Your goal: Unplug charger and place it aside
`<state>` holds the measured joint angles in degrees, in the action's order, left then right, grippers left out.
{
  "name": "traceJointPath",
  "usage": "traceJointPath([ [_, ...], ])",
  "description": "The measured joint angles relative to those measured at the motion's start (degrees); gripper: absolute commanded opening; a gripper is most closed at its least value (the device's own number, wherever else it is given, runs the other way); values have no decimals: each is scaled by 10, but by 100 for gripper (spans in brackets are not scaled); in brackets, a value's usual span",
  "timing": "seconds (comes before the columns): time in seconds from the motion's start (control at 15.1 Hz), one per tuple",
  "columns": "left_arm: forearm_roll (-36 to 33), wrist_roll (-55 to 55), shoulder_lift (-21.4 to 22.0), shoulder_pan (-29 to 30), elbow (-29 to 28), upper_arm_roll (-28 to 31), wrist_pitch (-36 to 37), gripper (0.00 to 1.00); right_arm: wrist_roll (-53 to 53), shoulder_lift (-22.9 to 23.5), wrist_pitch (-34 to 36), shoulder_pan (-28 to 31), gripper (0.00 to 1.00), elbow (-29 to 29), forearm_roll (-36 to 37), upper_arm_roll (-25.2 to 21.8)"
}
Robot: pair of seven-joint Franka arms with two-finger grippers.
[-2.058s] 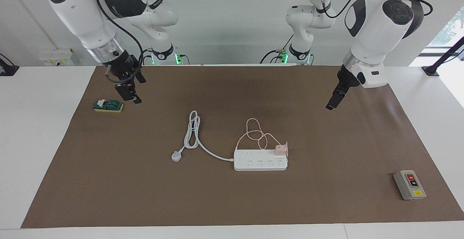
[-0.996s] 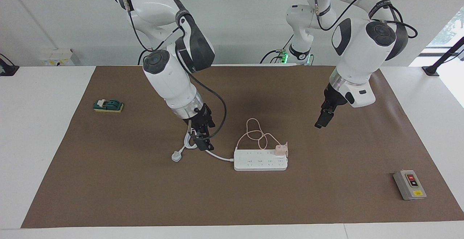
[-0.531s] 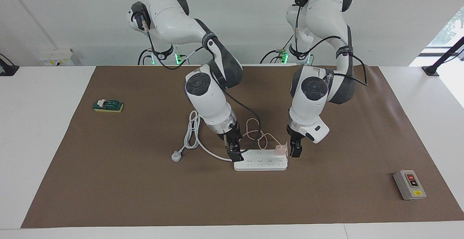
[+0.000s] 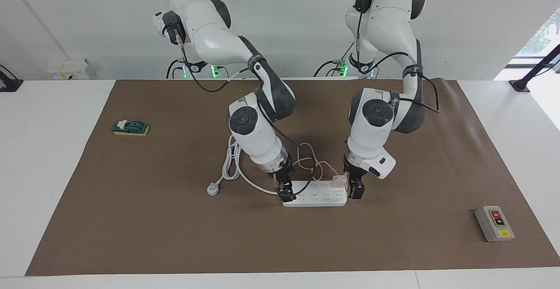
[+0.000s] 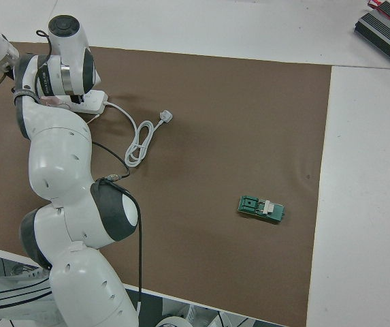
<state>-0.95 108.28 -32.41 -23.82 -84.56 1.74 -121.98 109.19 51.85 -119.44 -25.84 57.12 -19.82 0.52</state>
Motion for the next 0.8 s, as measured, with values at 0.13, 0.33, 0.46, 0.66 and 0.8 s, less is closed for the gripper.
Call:
traceJointPath([
  [0.13,0,2,0,-5,-11,-1,-10,92,0,8,30,0,100,-14,0,-2],
  [0.33,0,5,0,-10,-21,-1,-23,81,-5,8,56,0,100,-24,3,-3],
  [0.46,0,6,0,-10,-24,-1,-26,69,-12,8,58,0,100,-26,7,-3],
  [0.66,0,6,0,-12,-25,-1,-30,49,-29,8,59,0,100,-26,11,-3],
  [0.8,0,6,2,-15,-31,-2,-24,21,-31,9,57,0,100,-26,11,-3],
])
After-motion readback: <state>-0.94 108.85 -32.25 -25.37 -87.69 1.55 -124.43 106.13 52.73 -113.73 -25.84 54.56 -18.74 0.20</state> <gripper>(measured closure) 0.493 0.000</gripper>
